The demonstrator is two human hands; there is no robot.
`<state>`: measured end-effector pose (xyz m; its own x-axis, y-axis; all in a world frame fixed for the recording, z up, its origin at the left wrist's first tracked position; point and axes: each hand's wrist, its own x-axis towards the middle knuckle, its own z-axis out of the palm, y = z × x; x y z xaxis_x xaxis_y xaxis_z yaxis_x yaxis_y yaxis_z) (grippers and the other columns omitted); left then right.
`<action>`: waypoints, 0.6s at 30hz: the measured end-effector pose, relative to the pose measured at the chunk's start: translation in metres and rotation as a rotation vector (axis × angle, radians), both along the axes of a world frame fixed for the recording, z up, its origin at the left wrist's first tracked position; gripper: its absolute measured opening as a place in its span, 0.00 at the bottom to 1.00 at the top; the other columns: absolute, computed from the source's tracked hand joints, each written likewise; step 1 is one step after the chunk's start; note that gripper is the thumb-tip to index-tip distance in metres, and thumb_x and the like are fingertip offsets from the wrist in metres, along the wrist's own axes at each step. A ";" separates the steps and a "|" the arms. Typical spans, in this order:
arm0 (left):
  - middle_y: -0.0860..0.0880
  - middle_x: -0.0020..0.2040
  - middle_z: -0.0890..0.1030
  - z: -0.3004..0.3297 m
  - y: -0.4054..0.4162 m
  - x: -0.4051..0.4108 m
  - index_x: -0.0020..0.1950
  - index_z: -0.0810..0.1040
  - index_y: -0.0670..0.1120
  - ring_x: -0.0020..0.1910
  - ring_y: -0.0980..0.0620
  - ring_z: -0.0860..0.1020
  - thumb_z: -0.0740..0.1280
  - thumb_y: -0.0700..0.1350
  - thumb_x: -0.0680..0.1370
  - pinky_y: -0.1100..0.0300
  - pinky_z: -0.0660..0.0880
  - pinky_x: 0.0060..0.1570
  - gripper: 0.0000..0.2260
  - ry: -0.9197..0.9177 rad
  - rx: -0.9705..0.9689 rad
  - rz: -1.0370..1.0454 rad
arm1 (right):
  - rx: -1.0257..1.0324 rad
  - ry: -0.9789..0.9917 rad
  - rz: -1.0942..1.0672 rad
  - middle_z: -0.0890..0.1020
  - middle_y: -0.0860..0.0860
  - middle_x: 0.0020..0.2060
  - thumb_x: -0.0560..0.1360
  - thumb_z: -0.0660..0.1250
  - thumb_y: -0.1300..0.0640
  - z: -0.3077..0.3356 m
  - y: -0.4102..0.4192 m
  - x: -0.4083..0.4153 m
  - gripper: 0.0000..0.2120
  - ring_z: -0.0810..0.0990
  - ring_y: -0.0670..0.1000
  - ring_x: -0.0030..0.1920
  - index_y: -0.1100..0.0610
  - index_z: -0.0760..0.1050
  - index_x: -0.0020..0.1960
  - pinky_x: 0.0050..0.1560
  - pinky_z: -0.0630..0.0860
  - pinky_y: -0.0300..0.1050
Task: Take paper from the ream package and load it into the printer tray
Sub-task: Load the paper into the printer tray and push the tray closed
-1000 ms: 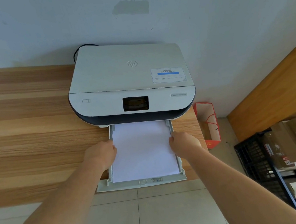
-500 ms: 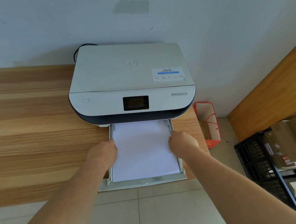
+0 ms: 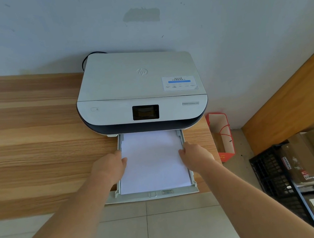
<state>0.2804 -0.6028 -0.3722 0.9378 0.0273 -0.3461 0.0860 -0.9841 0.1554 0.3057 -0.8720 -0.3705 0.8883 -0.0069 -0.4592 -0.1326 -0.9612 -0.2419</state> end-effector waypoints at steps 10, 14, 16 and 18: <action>0.47 0.46 0.79 0.001 -0.005 -0.015 0.59 0.70 0.45 0.41 0.49 0.75 0.54 0.55 0.81 0.56 0.70 0.37 0.16 -0.002 0.028 -0.020 | 0.029 0.011 0.036 0.77 0.53 0.45 0.80 0.57 0.50 0.001 -0.004 -0.010 0.13 0.79 0.54 0.43 0.57 0.66 0.60 0.43 0.79 0.51; 0.49 0.42 0.76 0.009 0.004 -0.026 0.47 0.70 0.47 0.40 0.50 0.75 0.56 0.55 0.80 0.56 0.70 0.37 0.13 -0.020 -0.090 -0.003 | 0.051 -0.048 0.004 0.78 0.52 0.45 0.81 0.54 0.47 0.006 -0.012 -0.023 0.13 0.79 0.53 0.42 0.56 0.68 0.57 0.44 0.80 0.52; 0.51 0.46 0.74 0.011 0.011 -0.037 0.47 0.70 0.48 0.42 0.52 0.73 0.58 0.56 0.79 0.58 0.69 0.38 0.12 -0.094 -0.110 -0.093 | 0.056 -0.112 0.092 0.77 0.50 0.49 0.80 0.56 0.44 0.010 -0.018 -0.038 0.14 0.77 0.50 0.47 0.53 0.70 0.56 0.49 0.79 0.49; 0.54 0.53 0.72 0.008 0.017 -0.051 0.53 0.72 0.50 0.49 0.54 0.71 0.60 0.60 0.77 0.61 0.68 0.44 0.15 -0.163 -0.138 -0.261 | 0.047 -0.169 0.271 0.75 0.46 0.58 0.78 0.58 0.38 0.012 -0.023 -0.059 0.18 0.73 0.48 0.58 0.49 0.71 0.59 0.60 0.73 0.46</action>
